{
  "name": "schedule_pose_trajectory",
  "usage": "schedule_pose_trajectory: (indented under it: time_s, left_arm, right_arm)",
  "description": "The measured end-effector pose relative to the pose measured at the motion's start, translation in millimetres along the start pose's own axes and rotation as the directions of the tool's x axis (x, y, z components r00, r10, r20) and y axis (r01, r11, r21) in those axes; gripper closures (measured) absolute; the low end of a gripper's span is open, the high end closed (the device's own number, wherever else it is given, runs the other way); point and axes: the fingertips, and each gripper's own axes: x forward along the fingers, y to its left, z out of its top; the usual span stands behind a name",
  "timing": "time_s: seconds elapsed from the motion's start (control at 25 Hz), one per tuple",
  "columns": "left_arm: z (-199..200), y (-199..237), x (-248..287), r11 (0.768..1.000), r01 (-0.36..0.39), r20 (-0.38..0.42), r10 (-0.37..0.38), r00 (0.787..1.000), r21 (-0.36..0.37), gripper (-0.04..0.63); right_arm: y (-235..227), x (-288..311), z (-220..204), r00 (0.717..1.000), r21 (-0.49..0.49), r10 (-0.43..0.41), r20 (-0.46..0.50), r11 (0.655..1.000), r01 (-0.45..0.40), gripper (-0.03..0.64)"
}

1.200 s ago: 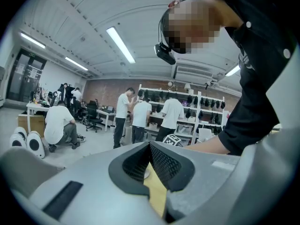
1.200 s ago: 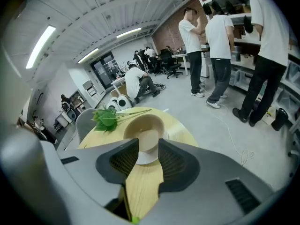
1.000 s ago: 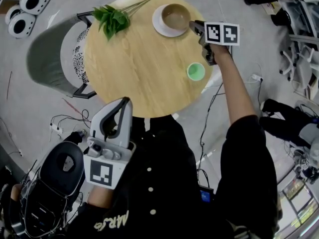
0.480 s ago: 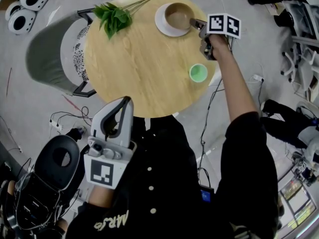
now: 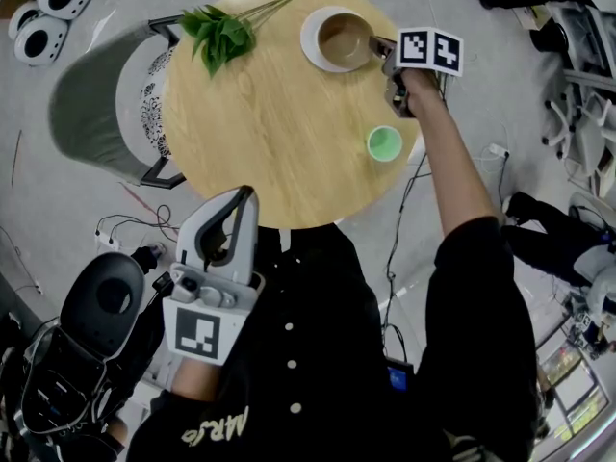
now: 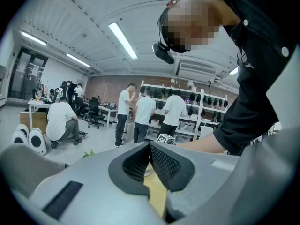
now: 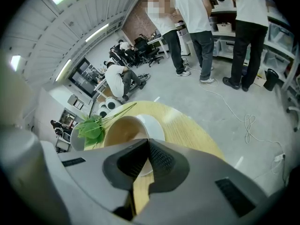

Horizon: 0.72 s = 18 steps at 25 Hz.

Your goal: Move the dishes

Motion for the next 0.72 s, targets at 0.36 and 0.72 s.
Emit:
schedule_pose_trajectory:
  time_s: [0.36, 0.72]
  left_arm:
    - [3, 1, -5, 1.000, 0.003, 0.007, -0.003, 1.000, 0.013, 0.592]
    - [13, -2, -12, 0.999, 0.021, 0.038, -0.022, 0.999, 0.040, 0.592]
  right_arm:
    - [11, -6, 1, 1.000, -0.088, -0.026, -0.004, 0.996, 0.025, 0.615]
    - [37, -36, -17, 0.999, -0.192, -0.031, -0.024, 0.981, 0.025, 0.615]
